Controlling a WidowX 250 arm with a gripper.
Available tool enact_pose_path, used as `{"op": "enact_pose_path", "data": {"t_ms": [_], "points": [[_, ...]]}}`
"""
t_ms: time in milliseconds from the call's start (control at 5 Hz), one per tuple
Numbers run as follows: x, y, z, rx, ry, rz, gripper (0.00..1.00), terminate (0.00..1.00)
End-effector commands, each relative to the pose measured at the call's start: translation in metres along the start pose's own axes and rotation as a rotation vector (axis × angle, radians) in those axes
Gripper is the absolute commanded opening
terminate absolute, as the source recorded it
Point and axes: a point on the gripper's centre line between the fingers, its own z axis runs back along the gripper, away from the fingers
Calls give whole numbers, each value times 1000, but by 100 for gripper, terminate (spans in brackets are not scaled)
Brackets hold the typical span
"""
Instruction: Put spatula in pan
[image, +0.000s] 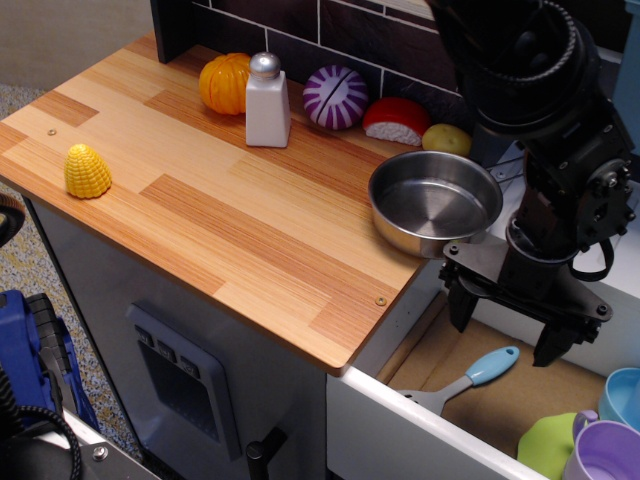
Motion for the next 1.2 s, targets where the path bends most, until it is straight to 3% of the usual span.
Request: {"op": "enact_pose_path", "data": {"t_ms": [0,200,600,1000], "points": [[0,0,0,0,0,0,100,0],[1,-5,-8,1,-35,-150,100,0],[6,-9,-31,29,-96,-276,100,0],[15,-4,-58,-28,-141,-305,100,0]]}}
